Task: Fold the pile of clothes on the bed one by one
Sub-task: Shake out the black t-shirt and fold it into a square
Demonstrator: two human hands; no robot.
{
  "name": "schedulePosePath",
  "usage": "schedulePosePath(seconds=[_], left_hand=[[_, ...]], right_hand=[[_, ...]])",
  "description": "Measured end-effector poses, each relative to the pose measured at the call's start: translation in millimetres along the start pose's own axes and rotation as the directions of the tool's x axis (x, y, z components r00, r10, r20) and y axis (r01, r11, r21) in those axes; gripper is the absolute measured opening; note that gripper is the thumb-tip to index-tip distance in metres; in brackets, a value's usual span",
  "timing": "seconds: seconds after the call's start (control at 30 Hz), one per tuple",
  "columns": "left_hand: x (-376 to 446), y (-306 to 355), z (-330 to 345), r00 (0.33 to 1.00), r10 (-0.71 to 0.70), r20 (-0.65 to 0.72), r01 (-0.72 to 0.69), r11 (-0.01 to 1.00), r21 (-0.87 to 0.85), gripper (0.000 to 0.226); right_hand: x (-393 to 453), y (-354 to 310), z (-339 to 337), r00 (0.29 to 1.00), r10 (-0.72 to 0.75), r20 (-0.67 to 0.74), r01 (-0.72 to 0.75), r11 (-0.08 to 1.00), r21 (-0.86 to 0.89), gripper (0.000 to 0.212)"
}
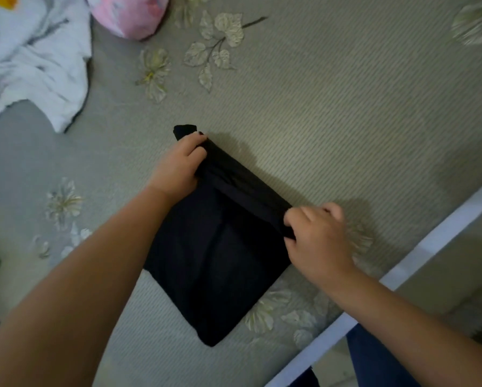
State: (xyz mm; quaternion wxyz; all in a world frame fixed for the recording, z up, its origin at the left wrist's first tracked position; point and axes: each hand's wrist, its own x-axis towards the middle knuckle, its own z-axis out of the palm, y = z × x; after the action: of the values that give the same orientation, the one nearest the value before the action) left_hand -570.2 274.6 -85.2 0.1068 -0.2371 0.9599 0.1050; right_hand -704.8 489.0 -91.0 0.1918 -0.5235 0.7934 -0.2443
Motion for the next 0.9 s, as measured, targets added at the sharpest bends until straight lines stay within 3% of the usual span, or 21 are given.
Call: schedulePosePath(seconds=[0.1, 0.27, 0.37, 0.43, 0.5, 0.6, 0.7, 0.8, 0.9], left_hand=[[-64, -18, 2, 0.999, 0.019, 0.043, -0.023, 0.996, 0.088, 0.026], [-161, -43, 25, 0.99, -0.021, 0.14, 0.008, 0.995, 0.095, 0.027], [-201, -55, 51, 0.99, -0.088, 0.109, 0.081, 0.994, 0.071, 0.035], [-222, -66, 78, 0.967, -0.2, 0.158, 0.196, 0.98, 0.038, 0.045], [-237, -67, 97, 0.911, -0.269, 0.313, 0.218, 0.957, 0.19, 0.054], [-259, -67, 116, 0.864, -0.378, 0.332, 0.273, 0.906, 0.323, 0.072], [-266, -62, 130, 0.921, -0.248, 0.3, 0.145, 0.934, 0.325, 0.074], [-264, -55, 140, 0.934, -0.048, 0.354, -0.057, 0.958, 0.281, 0.064], [-254, -54, 148, 0.932, -0.01, 0.362, -0.088, 0.963, 0.254, 0.058]], right_hand=[[-39, -45, 26, 0.996, -0.073, 0.044, 0.074, 0.996, -0.04, 0.029], [-104, -109, 87, 0.985, -0.164, 0.047, 0.166, 0.985, -0.054, 0.026], [-137, -136, 126, 0.986, -0.149, 0.074, 0.158, 0.979, -0.131, 0.022], [-154, -147, 148, 0.971, -0.102, 0.215, 0.144, 0.972, -0.188, 0.024], [-166, -154, 165, 0.939, -0.007, 0.345, 0.105, 0.958, -0.265, 0.008], [-179, -162, 180, 0.895, 0.134, 0.424, 0.008, 0.948, -0.318, 0.048], [-174, -170, 189, 0.926, 0.177, 0.333, -0.038, 0.922, -0.385, 0.084], [-160, -170, 198, 0.915, 0.183, 0.36, 0.024, 0.865, -0.501, 0.096], [-151, -163, 204, 0.885, 0.188, 0.426, 0.077, 0.843, -0.533, 0.091]])
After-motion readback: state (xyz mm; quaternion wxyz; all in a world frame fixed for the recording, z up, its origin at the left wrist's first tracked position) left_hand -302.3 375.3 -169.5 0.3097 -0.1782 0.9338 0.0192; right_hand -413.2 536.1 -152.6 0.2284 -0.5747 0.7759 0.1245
